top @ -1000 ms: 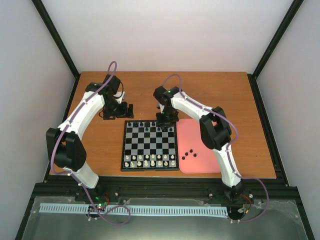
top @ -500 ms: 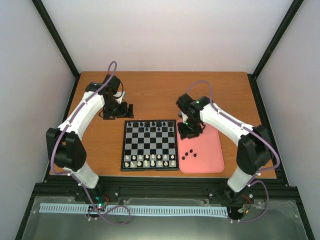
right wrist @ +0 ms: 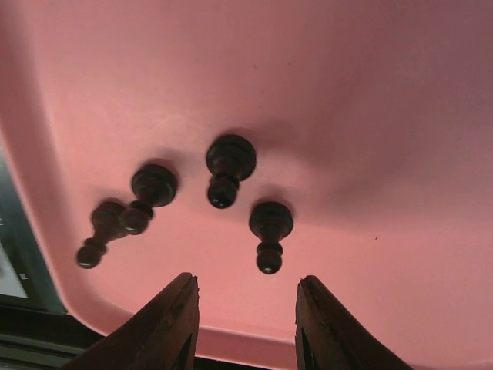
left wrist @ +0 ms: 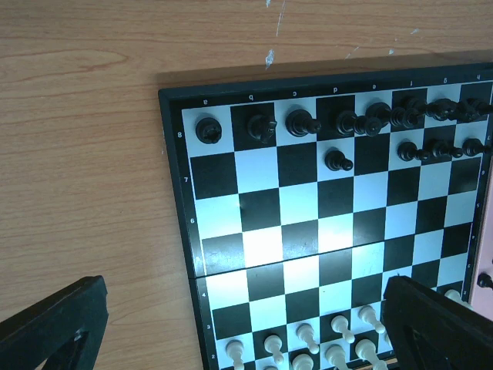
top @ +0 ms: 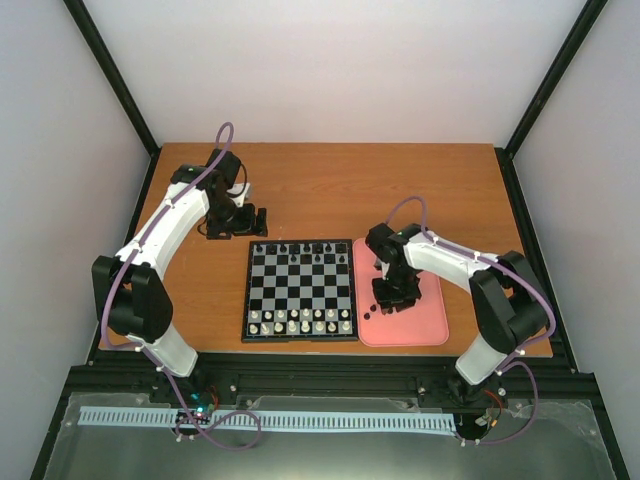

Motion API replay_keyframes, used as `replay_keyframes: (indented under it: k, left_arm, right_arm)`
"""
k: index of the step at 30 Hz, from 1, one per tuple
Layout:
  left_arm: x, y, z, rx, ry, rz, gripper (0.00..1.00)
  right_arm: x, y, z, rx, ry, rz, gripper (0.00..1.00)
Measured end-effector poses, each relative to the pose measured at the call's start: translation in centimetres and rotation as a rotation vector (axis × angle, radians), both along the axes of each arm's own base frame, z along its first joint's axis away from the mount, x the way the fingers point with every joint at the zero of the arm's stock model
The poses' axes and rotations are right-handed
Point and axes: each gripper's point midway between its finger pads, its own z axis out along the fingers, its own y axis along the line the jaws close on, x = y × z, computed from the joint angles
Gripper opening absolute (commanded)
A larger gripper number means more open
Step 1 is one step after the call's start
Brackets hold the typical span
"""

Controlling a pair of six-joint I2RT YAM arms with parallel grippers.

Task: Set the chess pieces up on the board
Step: Pick up the chess piece from the storage box.

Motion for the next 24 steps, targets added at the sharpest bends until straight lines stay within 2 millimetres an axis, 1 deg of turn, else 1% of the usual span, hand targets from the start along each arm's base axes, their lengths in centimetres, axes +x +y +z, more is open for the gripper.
replay_keyframes:
  k: [2,5,13,20,24]
  left_arm:
    - [0.0,0.0,0.0,0.0,0.0,0.0,1.0]
    - [0.0,0.0,0.0,-0.001,0.0,0.0,1.0]
    - [0.0,-0.1,0.0,-0.007,0.002,-0.002,1.0]
    - [0.0,-0.1,0.0,-0.007,0.002,-0.002,1.0]
    - [0.0,-0.1,0.0,-0.007,0.002,-0.002,1.0]
  right_arm:
    - [-0.4,-0.5,-0.5,-0.01,0.008,-0.004,0.35]
    - [-0.2,-0.8,-0.8,-0.016,0.002,-0.013,0.34]
    - [0.8,-0.8,-1.2,-0.011,-0.025,-0.022,0.27]
    - [0.9,-0.9,-1.5,-0.013,-0.023,-0.022,0.2]
    - [0.9,-0.9,-1.8,-0.017,-0.016,-0.018,0.18]
